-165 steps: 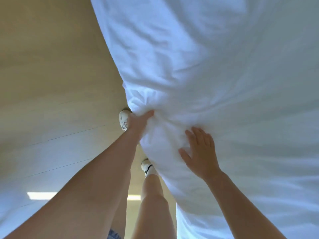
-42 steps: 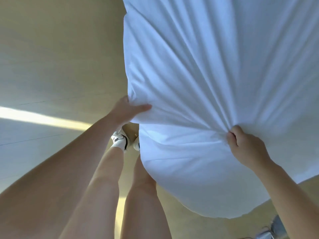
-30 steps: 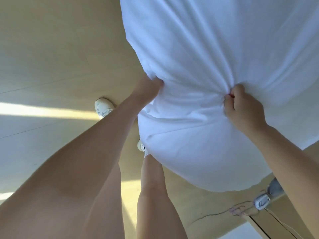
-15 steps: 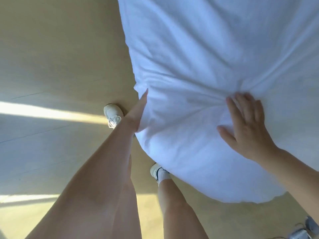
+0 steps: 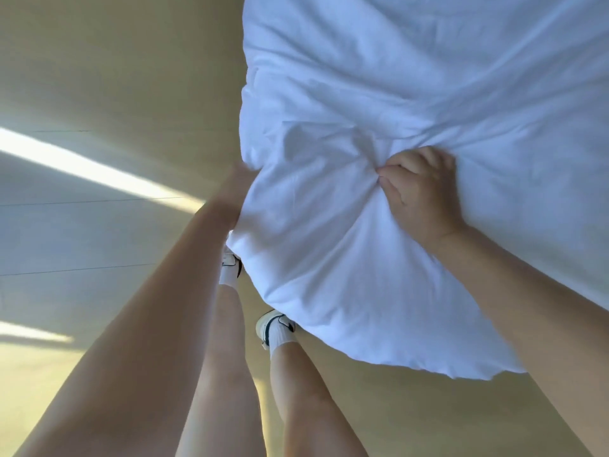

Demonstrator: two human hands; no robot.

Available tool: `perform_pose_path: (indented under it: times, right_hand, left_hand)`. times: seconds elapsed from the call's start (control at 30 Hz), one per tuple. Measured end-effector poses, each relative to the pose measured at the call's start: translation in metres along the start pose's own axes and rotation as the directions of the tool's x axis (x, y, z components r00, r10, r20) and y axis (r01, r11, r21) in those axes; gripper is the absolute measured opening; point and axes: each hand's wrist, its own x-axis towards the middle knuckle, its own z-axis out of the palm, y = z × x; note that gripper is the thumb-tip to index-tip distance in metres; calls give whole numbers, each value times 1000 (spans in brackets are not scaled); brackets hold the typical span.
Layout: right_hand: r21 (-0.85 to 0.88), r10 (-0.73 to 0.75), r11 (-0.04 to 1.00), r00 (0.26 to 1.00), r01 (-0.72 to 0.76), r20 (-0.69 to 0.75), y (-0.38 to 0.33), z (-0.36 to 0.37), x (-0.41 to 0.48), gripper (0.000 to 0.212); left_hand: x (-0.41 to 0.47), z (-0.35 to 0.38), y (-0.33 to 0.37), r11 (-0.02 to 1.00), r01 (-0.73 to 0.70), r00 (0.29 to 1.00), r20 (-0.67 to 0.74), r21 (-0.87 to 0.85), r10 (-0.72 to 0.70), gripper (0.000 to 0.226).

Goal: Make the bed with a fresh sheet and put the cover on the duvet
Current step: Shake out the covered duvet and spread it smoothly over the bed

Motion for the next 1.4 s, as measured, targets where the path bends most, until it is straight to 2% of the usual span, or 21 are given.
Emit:
perform_pose_path:
  times: [0.07, 0.13, 0.2, 0.3, 0.33, 0.4, 0.47, 0.53, 0.63, 0.67, 0.77, 0.97, 1.2, 1.27, 1.33, 1.4]
  right_hand:
    - [93, -21, 996, 1000, 20, 7, 0, -12, -3, 11]
    - [147, -17, 989, 1000, 15, 11, -1, -25, -8, 11]
    - [151, -16, 988, 1000, 16, 0, 1, -37, -13, 10]
    - [129, -30, 991, 998, 22, 57, 3, -45, -22, 7]
    - [109, -14, 994, 994, 2, 105, 1, -45, -24, 12]
    - [56, 23, 998, 973, -37, 230, -5, -39, -24, 44]
    - [44, 19, 999, 968, -32, 252, -12, -30, -15, 62]
    - [53, 22, 998, 982, -33, 190, -20, -21, -3, 50]
    - [30, -38, 999, 997, 36, 70, -21, -16, 9, 4]
    - [21, -56, 998, 997, 55, 52, -20, -15, 9, 7]
    - [4, -143, 990, 988, 143, 60, -14, -18, 7, 13]
    - [-10, -244, 969, 964, 247, 102, -10, -42, -3, 17]
    - [92, -113, 991, 972, 95, 206, -15, -56, -3, 7]
    - [89, -81, 994, 961, 60, 263, -14, -63, -18, 6]
    - [78, 43, 994, 922, -79, 385, 2, -79, -47, 9]
    - [88, 214, 953, 847, -291, 486, 18, -93, -71, 10]
  left_hand:
    - [-6, -3, 3, 999, 20, 990, -143, 50, -12, 18]
    - [-9, -3, 6, 999, 20, 972, -235, 51, -7, 37]
    - [-11, 0, 12, 996, 62, 964, -264, 58, -45, 43]
    - [-18, 4, 15, 994, 103, 967, -236, 42, -91, 31]
    - [-19, 5, 15, 993, 101, 969, -231, 54, -86, 24]
    - [-23, 6, 15, 996, 72, 972, -229, 52, -59, 13]
    - [-24, 6, 15, 997, 66, 968, -245, 38, -55, 12]
    - [-23, 7, 13, 995, 86, 962, -264, 53, -69, 20]
    - [-20, 9, 12, 990, 115, 957, -276, 78, -89, 22]
    - [-19, 10, 12, 991, 113, 956, -279, 75, -88, 21]
    - [-19, 10, 11, 993, 120, 955, -272, -4, -117, 38]
    - [-18, 10, 7, 990, 136, 957, -255, -20, -137, 39]
    - [-30, 13, 7, 993, 108, 949, -291, -52, -119, 39]
    - [-39, 15, 6, 995, 96, 965, -241, -41, -103, 46]
    - [-47, 18, 5, 991, 117, 986, -111, -59, -123, 67]
    - [-44, 23, -1, 993, 117, 993, -7, -22, -117, 85]
